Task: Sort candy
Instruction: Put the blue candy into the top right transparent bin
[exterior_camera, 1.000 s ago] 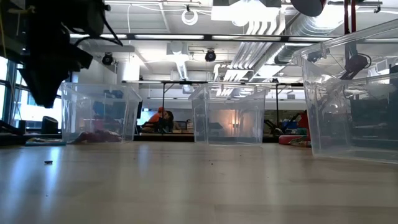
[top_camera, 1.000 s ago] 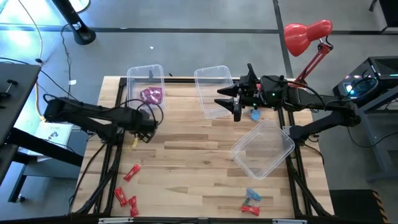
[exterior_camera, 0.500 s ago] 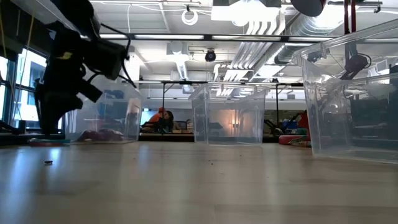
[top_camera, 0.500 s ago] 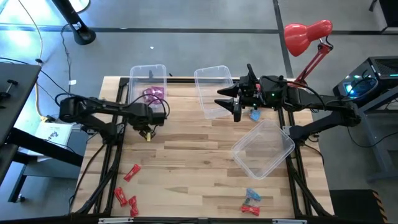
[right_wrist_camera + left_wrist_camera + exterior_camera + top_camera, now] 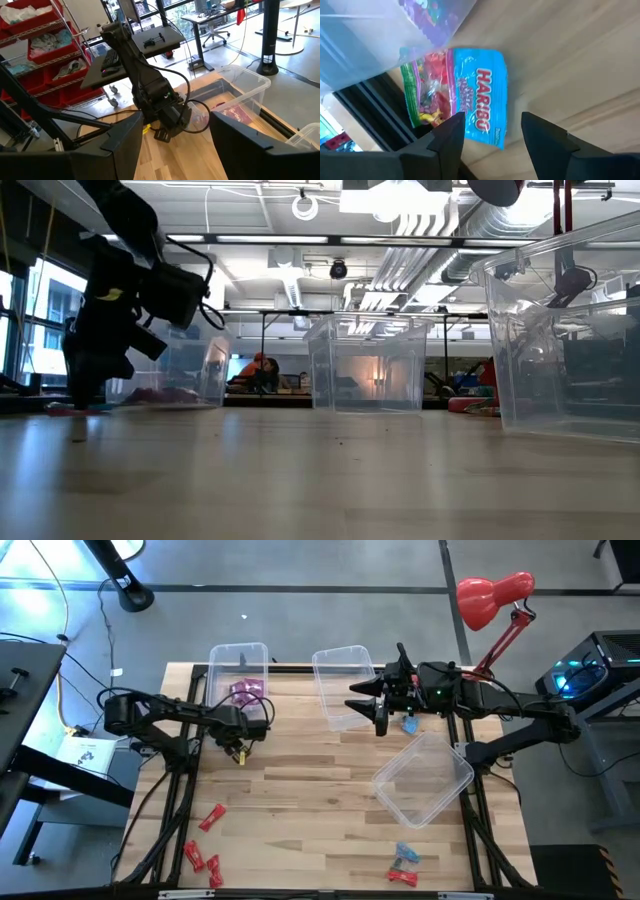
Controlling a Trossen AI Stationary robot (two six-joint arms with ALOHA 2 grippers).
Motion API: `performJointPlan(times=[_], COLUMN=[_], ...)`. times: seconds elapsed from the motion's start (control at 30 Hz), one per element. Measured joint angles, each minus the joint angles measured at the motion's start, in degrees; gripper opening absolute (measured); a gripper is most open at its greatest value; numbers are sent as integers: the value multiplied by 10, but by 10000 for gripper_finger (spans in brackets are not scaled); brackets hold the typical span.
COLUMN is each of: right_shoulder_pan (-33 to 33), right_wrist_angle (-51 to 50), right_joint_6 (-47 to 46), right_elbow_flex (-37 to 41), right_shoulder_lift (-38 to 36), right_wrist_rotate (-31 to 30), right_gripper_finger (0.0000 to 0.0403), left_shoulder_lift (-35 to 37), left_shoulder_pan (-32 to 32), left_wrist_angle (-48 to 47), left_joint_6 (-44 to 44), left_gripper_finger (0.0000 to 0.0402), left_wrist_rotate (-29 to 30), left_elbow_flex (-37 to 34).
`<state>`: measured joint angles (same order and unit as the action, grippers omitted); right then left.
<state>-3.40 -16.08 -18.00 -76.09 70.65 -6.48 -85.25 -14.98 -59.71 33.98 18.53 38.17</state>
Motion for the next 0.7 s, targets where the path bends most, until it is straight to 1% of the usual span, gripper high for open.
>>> performJointPlan(times=[0.07, 0.13, 0.33, 0.37, 0.6, 0.7], right_shoulder_pan=[0, 0, 1, 1, 9, 15], right_wrist_angle=[0, 0, -3, -7, -17, -19], right_joint_6=[0, -1, -18, -23, -26, -26], right_elbow_flex=[0, 0, 0, 0, 0, 0], right_shoulder_lift=[0, 0, 0, 0, 0, 0], right_wrist_rotate=[0, 0, 7, 8, 8, 9], right_gripper_finger=[225, 225, 225, 225, 225, 225], left_shoulder_lift=[-3, -4, -11, -11, -1, 11], left_shoulder_pan=[-1, -5, -14, -14, -6, 15], left_wrist_angle=[2, 9, 48, 50, 46, 57], left_joint_6=[0, -2, 0, 4, 19, 37], left_gripper_finger=[168, 142, 21, 11, 1, 0], left_wrist_rotate=[1, 2, -26, -29, -55, -110], left_elbow_flex=[0, -5, -40, -41, -23, -2])
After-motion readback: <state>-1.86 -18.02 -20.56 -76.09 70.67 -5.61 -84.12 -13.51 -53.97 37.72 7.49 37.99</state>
